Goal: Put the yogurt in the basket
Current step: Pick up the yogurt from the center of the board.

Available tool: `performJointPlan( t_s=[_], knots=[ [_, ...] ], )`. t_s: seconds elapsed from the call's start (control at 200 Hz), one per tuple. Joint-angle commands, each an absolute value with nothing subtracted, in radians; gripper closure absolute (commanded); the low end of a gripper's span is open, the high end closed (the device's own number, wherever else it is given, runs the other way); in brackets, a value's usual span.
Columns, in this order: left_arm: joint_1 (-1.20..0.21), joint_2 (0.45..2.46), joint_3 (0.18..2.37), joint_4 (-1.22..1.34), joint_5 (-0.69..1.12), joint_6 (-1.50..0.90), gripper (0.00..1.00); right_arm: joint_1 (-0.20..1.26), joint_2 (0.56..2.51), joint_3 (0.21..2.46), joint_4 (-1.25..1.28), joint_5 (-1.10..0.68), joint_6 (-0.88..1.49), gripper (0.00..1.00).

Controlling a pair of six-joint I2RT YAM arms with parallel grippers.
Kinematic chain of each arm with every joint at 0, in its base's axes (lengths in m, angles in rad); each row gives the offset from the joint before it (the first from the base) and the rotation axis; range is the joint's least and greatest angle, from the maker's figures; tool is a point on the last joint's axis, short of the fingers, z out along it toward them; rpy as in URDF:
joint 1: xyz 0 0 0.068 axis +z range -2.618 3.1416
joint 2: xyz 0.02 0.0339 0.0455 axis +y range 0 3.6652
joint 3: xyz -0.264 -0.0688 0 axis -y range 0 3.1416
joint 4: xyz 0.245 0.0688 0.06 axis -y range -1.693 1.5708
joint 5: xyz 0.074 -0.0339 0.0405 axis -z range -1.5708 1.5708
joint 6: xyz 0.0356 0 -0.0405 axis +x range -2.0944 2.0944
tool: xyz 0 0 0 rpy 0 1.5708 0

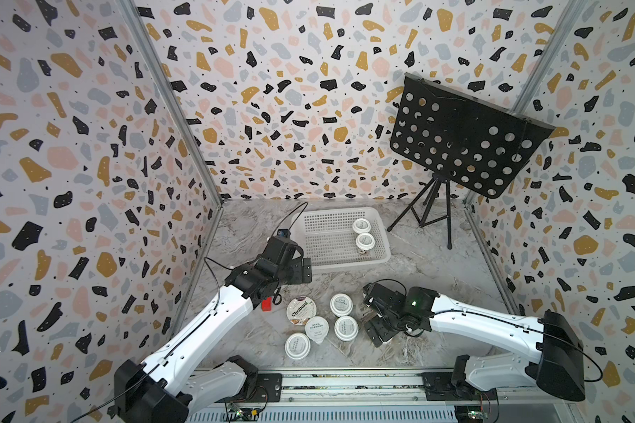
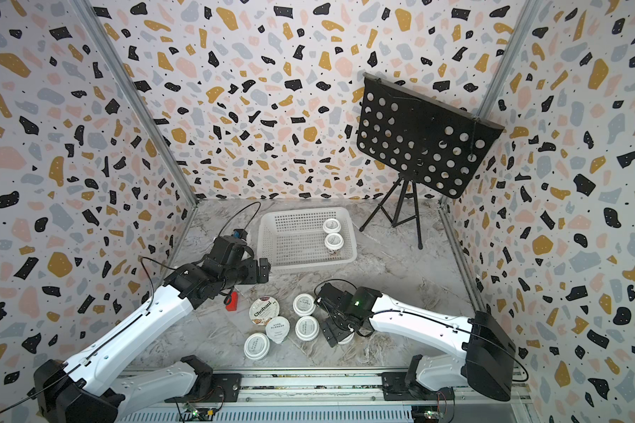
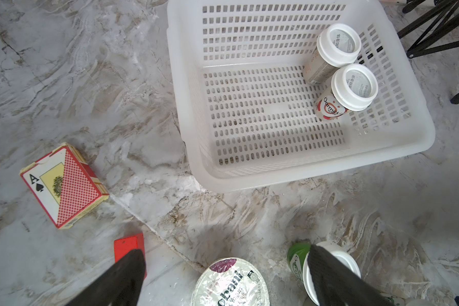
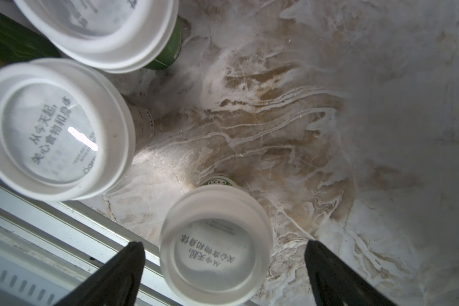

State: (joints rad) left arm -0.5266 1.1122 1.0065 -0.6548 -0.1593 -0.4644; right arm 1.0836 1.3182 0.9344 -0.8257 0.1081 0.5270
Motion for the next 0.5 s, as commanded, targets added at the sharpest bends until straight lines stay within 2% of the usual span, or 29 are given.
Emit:
performJointPlan(
  t_s=[0.0, 0.496],
  knots=[
    [-0.523, 1.117, 0.996, -0.645, -0.155, -0.468, 0.0, 1.089, 1.334, 0.915, -0.807, 0.107, 0.516, 0.0],
    [-0.523, 1.132, 0.999, -0.646, -0.158, -0.472, 0.0, 1.094, 1.37, 0.863, -0.753, 0.085, 0.523, 0.07]
  ],
)
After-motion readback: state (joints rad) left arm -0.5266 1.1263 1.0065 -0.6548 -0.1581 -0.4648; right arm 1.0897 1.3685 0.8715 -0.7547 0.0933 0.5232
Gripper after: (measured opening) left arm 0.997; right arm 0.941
